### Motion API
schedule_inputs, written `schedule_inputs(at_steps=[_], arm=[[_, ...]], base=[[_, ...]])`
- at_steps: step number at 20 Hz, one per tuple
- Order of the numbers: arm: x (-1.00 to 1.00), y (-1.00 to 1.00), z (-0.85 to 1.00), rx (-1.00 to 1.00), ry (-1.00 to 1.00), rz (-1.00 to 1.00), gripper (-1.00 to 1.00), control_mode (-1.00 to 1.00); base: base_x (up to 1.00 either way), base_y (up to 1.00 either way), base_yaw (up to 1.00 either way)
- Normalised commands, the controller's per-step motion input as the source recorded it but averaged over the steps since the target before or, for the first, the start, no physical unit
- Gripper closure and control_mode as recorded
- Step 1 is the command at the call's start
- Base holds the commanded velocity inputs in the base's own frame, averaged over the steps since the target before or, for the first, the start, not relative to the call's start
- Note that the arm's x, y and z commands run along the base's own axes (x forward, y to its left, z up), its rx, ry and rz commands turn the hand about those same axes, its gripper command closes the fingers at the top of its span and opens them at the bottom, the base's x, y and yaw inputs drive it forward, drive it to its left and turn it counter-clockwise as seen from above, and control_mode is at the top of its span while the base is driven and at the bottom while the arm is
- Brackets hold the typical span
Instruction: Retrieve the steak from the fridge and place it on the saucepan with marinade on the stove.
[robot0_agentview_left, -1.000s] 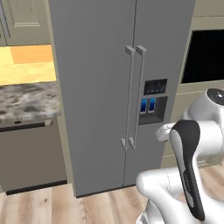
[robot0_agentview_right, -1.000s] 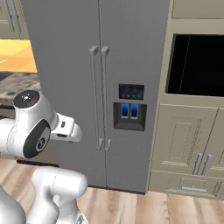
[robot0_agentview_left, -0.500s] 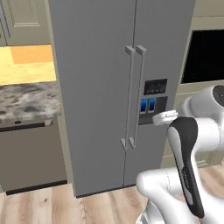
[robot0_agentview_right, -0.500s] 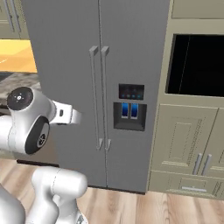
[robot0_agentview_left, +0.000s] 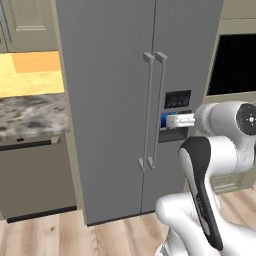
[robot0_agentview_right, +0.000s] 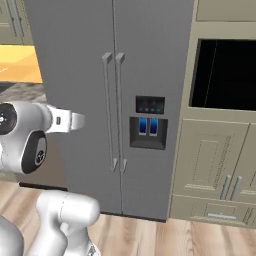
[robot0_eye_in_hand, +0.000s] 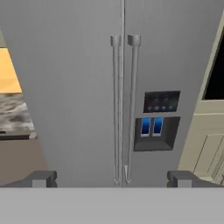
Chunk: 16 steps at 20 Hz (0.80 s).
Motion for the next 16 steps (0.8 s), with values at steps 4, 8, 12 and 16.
schedule_inputs(at_steps=[4,8,12,16], arm=[[0.28,0.00,0.45,0.11,-0.05,0.00,-1.00,-1.00],[0.31,0.00,0.22,0.08,-0.03,0.00,-1.00,-1.00],[0.51,-0.01,0.05,0.03,0.02,-0.03,-1.00,-1.00],[0.51,-0.02,0.00,0.00,0.09,-0.01,-1.00,-1.00]], base=[[0.00,0.00,0.00],[0.00,0.00,0.00],[0.00,0.00,0.00],[0.00,0.00,0.00]])
